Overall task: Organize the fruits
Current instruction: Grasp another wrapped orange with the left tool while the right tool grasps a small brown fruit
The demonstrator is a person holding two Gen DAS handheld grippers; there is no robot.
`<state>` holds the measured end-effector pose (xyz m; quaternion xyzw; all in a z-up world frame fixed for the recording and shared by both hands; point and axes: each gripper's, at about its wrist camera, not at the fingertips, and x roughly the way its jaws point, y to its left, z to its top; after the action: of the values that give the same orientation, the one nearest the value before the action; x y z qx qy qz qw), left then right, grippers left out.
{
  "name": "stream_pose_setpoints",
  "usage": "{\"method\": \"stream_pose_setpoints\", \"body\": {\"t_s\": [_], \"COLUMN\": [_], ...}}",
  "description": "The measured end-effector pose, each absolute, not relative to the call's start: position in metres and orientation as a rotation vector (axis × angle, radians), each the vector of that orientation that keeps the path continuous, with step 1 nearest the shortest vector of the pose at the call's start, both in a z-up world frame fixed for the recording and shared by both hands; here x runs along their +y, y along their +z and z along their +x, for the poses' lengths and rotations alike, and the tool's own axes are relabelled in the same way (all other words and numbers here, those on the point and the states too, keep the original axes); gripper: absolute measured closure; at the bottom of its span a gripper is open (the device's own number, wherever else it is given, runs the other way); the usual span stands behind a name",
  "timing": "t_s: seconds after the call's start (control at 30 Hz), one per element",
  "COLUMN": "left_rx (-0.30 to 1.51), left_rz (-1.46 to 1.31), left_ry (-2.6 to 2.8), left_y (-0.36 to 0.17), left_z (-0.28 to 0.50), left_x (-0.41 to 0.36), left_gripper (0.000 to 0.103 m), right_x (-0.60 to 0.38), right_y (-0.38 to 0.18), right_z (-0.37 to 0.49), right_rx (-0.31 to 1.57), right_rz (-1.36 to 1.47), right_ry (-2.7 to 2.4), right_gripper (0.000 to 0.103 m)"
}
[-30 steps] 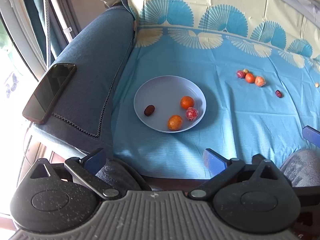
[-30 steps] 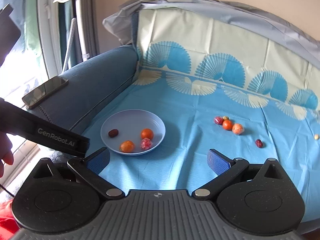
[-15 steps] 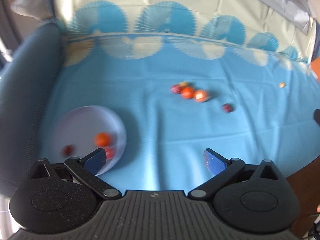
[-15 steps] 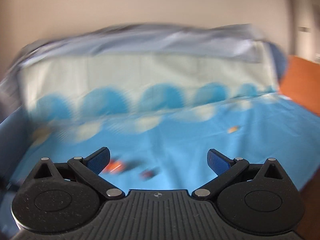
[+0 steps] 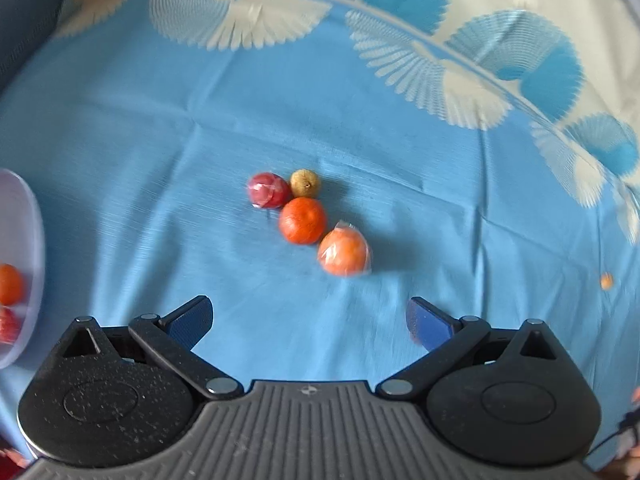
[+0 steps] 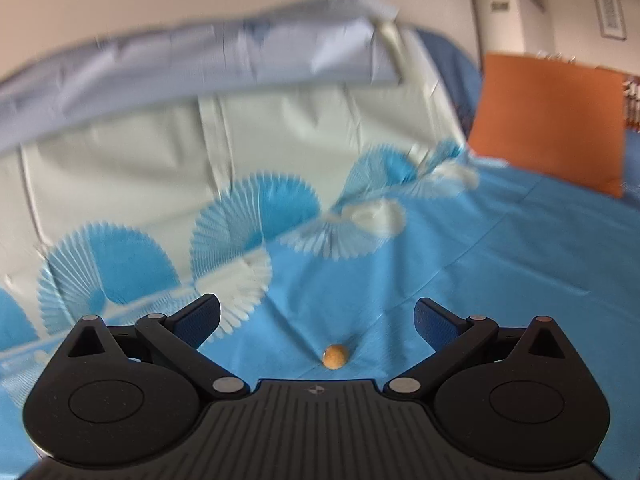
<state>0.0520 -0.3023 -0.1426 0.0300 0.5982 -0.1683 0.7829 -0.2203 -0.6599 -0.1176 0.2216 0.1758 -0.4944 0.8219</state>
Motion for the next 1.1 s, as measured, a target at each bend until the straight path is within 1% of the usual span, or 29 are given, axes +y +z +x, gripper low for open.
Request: {"method": "stream_pose_setpoints", "body": {"t_s": [0.2, 0.27, 0.3, 0.33, 0.37, 0.4, 0.43, 0.47, 0.5, 0.53, 0.63, 0.77, 0.93, 1.1], "left_rx": [1.318, 1.335, 1.342, 1.349, 1.354, 1.347, 1.323, 1.281, 1.242, 1.213, 1.230, 1.235, 1.171, 1.123], "left_rz": [0.013, 0.038, 0.060, 0.078, 0.085, 0.081, 0.086, 0.124, 0.170, 0.191, 0.195, 0.224, 0.282, 0.290], "left_ry": [-0.293, -0.283, -0.266, -0.242, -0.224, -0.216, -0.200, -0.198, -0.236, -0.295, -0.352, -0.416, -0.476, -0.470], "left_y": [-0.179, -0.191, -0.196, -0.202, -0.206, -0.209, -0.208, -0.204, -0.199, -0.193, -0.184, -0.169, -0.126, -0.077], "left_z": [0.077, 0.083, 0.085, 0.087, 0.089, 0.088, 0.085, 0.080, 0.074, 0.068, 0.059, 0.043, 0.012, -0.003], "left_x": [-0.324, -0.333, -0.337, -0.338, -0.339, -0.338, -0.337, -0.337, -0.339, -0.339, -0.325, -0.291, -0.240, -0.179], "left_gripper": [0.000, 0.000, 0.000, 0.000, 0.001, 0.002, 0.011, 0.019, 0.044, 0.062, 0.062, 0.062, 0.062, 0.062], "right_x": [-0.729, -0.735, -0.736, -0.732, -0.724, -0.719, -0.716, -0.713, -0.713, -0.710, -0.691, -0.636, -0.543, -0.444], "right_y": [-0.209, -0.231, -0.238, -0.243, -0.243, -0.240, -0.237, -0.233, -0.231, -0.229, -0.222, -0.198, -0.146, -0.083], "right_z": [-0.184, -0.176, -0.173, -0.169, -0.168, -0.170, -0.172, -0.173, -0.175, -0.179, -0.189, -0.208, -0.221, -0.224], "right_rx": [0.486, 0.534, 0.560, 0.555, 0.561, 0.545, 0.525, 0.528, 0.551, 0.552, 0.568, 0.539, 0.471, 0.380], "right_rz": [0.576, 0.554, 0.538, 0.470, 0.418, 0.407, 0.401, 0.390, 0.394, 0.396, 0.383, 0.392, 0.403, 0.425], "right_ry": [-1.057, -1.071, -1.072, -1.076, -1.073, -1.058, -1.047, -1.066, -1.062, -1.057, -1.043, -0.952, -0.779, -0.608], "right_gripper": [0.001, 0.004, 0.003, 0.004, 0.009, 0.027, 0.046, 0.073, 0.075, 0.075, 0.075, 0.075, 0.075, 0.075]}}
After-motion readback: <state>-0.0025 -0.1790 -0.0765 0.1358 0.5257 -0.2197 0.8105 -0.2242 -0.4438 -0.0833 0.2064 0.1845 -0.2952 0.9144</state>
